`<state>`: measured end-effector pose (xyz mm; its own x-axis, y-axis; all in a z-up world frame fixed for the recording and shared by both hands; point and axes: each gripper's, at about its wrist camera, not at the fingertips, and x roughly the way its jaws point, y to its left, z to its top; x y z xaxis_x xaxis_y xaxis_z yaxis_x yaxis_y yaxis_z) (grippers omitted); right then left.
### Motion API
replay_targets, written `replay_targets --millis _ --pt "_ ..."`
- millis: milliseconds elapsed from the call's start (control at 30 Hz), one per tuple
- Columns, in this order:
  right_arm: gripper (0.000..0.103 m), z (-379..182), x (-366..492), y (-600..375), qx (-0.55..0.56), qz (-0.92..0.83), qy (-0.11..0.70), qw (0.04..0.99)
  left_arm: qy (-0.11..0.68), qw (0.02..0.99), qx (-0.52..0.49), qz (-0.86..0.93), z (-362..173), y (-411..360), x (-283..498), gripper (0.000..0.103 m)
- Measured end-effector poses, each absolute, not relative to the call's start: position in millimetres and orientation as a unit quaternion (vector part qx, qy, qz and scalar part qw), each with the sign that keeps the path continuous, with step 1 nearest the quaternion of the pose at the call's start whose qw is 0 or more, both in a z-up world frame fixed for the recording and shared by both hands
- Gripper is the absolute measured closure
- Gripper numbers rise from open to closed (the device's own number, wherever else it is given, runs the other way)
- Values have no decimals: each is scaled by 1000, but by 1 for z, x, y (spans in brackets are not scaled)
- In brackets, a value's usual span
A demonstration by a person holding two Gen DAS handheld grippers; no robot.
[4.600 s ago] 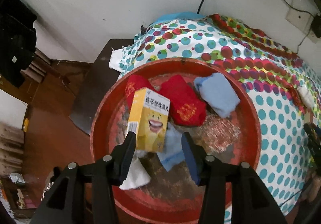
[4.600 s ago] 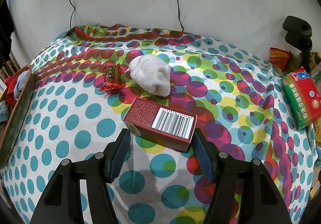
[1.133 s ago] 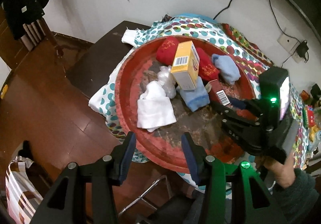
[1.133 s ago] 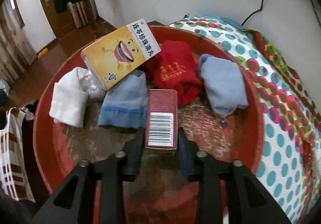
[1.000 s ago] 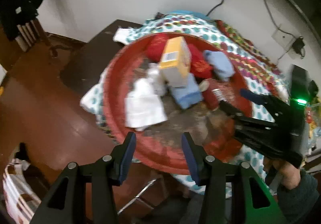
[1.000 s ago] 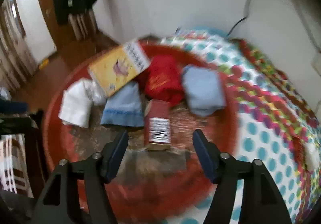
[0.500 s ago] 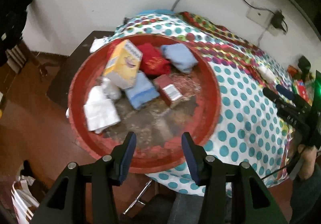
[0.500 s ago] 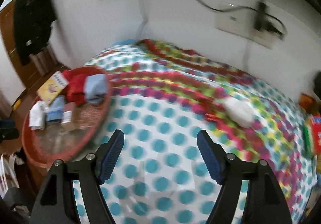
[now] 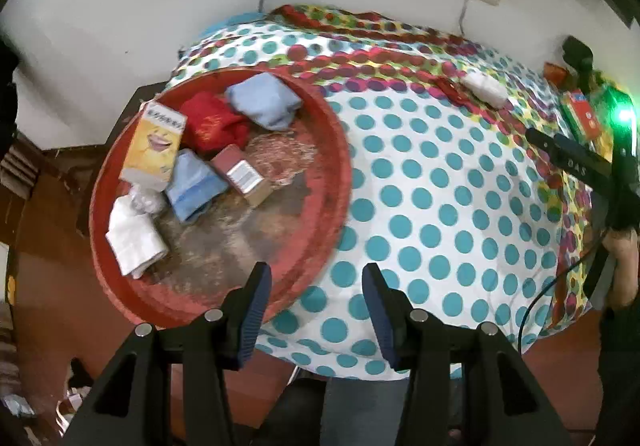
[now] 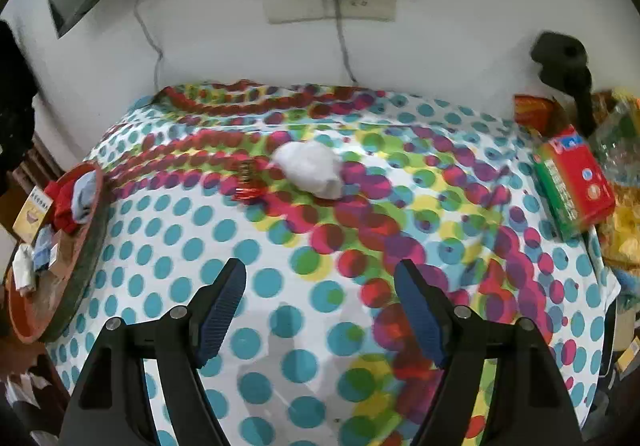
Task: Organize objects
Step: 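Move the right tool to the white sock on the bed and grasp it, then grasp the red candy bar packet with the left tool while the right tool holds the white sock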
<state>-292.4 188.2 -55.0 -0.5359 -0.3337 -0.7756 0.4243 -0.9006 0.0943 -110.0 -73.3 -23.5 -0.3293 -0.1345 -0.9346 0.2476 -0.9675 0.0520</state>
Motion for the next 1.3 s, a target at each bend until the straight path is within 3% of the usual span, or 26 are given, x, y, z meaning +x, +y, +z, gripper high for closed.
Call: replay_targets --millis 500,833,900,967,1000,1100,1300 --pt "26 -70 -342 191 422 -874 52 236 36 61 591 -804 -57 -10 -146 55" --pt "27 -83 -390 138 414 -868 112 251 59 56 619 -781 -96 -15 -160 55" --pt "44 -87 -397 133 420 -865 107 251 66 54 618 -782 -98 -17 -167 55" --pt "49 -95 -401 130 437 -858 102 251 74 51 624 -776 -101 -20 -181 55" --pt "57 -100 -401 129 447 -851 99 256 74 52 624 -776 -99 -21 -187 55" --pt "66 -103 -392 125 428 -856 118 266 70 56 617 -782 -96 -23 -204 55" --pt "69 -95 -373 139 406 -866 121 266 84 64 609 -786 -104 -25 -233 55"
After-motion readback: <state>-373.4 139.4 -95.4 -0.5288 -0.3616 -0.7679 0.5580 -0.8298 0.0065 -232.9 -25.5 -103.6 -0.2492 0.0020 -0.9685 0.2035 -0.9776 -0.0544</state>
